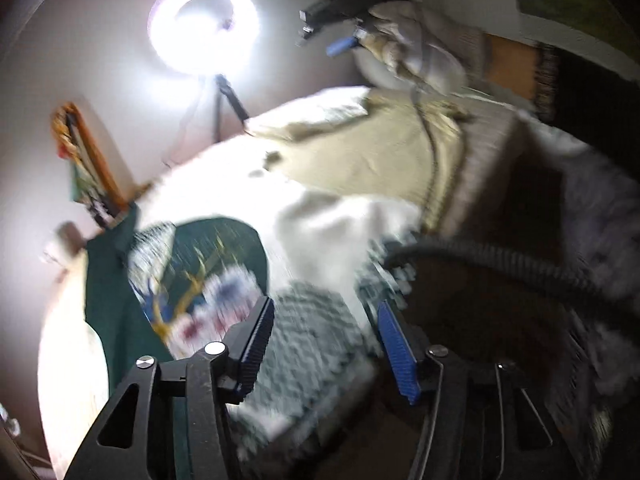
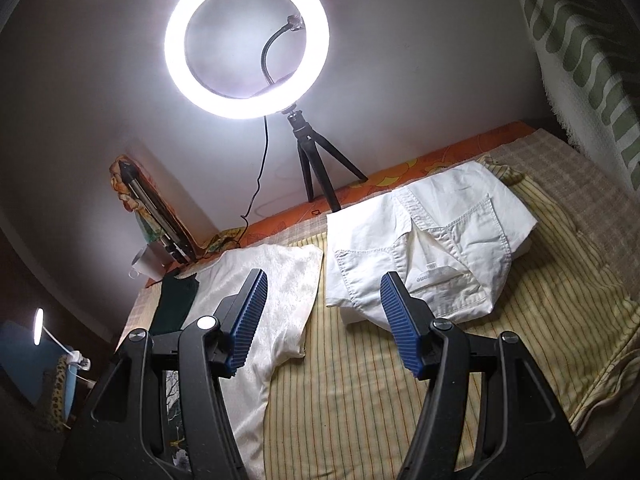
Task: Fold small clothes
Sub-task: 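Move the right gripper to the cream side edge of the t-shirt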
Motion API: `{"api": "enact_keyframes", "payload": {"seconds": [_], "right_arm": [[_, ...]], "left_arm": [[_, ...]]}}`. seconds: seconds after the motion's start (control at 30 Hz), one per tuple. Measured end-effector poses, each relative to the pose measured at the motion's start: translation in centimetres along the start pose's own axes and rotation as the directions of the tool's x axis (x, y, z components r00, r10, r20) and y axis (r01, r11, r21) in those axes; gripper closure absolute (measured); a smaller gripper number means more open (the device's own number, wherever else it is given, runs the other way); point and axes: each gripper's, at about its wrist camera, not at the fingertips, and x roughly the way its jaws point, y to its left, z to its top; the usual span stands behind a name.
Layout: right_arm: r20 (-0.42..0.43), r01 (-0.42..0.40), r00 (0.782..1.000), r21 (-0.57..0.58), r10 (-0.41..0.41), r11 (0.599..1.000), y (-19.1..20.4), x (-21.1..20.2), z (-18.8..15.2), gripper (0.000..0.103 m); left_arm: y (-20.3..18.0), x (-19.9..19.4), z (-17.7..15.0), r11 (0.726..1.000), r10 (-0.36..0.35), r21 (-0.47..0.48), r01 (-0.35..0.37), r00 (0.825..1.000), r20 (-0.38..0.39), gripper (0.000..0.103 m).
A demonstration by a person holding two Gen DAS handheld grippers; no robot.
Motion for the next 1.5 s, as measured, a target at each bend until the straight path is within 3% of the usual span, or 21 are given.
{"api": "enact_keyframes", "payload": {"seconds": [0.1,0.27,0.57,0.67,0.73,0.9,1.13,1.37,1.5], "right_arm": [[-0.018,-0.05,0.999,0.02,0.05,0.999,-0.1,0.2,0.0,0.041],[-0.029,-0.087,0.996,0.01,0.087,0.996,0.5,0.2,0.1,0.041],[-0.019,-0.115,0.993,0.036,0.116,0.993,-0.6,0.0,1.3,0.041],[-0.049,-0.125,0.991,0.046,0.127,0.991,-1.2,1.0,1.3,0.041],[-0.075,-0.123,0.989,0.044,0.126,0.991,-1.4,2.0,1.2,0.041],[-0.157,-0.119,0.98,0.015,0.12,0.993,-1.0,5.3,0.8,0.041],[-0.331,-0.164,0.932,-0.023,0.147,0.986,1.3,13.0,-1.4,0.041],[-0.461,-0.124,0.878,0.035,0.126,0.992,1.5,19.3,-3.5,0.041],[-0.476,-0.078,0.876,0.027,0.082,0.997,1.1,20.2,-4.1,0.041]], "left_arm": [[-0.6,2.2,1.5,0.999,0.042,-0.031,-0.041,0.999,0.03,0.055],[-0.9,4.2,3.2,0.992,-0.011,-0.122,0.019,0.998,0.066,0.055],[-2.9,6.3,4.0,0.986,-0.077,-0.144,0.084,0.996,0.052,0.055],[-4.3,6.6,4.4,0.985,-0.094,-0.139,0.1,0.995,0.045,0.048],[-5.3,6.9,4.7,0.987,-0.096,-0.126,0.1,0.995,0.038,0.037],[-6.5,8.5,5.2,0.99,-0.069,-0.126,0.067,0.998,-0.011,0.037],[-4.8,9.4,5.0,0.97,-0.111,-0.218,0.103,0.993,-0.027,0.089],[-3.1,8.2,4.6,0.928,-0.214,-0.312,0.203,0.977,-0.001,0.098],[-2.7,7.7,4.1,0.918,-0.221,-0.336,0.209,0.975,0.002,0.103]]}}
